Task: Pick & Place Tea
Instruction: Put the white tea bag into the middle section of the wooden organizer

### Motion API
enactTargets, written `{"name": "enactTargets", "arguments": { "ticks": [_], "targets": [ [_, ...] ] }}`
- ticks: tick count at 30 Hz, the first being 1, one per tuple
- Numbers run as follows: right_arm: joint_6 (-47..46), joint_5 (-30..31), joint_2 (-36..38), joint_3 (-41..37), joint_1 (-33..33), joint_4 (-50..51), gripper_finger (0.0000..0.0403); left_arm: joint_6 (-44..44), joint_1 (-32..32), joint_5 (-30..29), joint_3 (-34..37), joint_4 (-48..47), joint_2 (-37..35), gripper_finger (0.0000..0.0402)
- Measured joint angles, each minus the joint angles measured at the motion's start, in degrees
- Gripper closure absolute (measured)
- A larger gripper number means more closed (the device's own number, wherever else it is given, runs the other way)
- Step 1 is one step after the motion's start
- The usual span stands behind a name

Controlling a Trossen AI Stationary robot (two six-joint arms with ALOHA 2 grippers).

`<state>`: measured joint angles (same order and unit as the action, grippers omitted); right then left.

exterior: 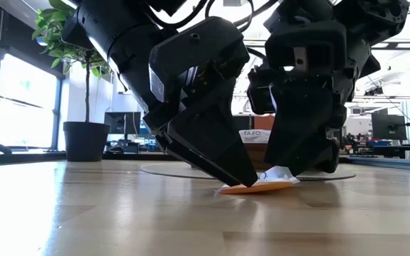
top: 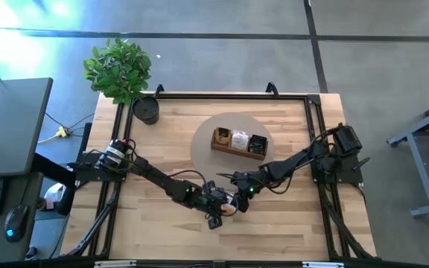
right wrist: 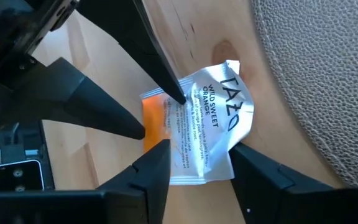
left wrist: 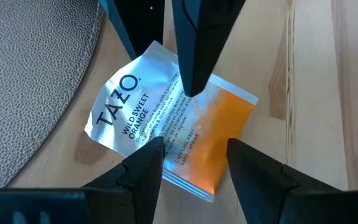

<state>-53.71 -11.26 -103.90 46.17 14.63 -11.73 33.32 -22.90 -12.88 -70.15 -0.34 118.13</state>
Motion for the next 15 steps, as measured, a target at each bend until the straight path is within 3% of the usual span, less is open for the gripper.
{"name": "enactTargets", "arguments": {
  "ticks": [5, 12, 15],
  "targets": [
    [2.86, 1.23, 0.07, 0.07, 0.0, 1.41, 0.0291, -0.05, 0.0, 0.02, 0.0, 0.11, 0.0, 0.0222],
    [7.52, 2.44, 0.17, 0.15, -0.02, 3.33, 0.0381, -0.09, 0.02, -0.24, -0.02, 0.37, 0.0, 0.0222],
    [10.95, 2.9, 0.17, 0.15, -0.04, 2.91, 0.0397, -0.1, 0.0, -1.04, -0.02, 0.4, 0.0, 0.0222]
  ]
}}
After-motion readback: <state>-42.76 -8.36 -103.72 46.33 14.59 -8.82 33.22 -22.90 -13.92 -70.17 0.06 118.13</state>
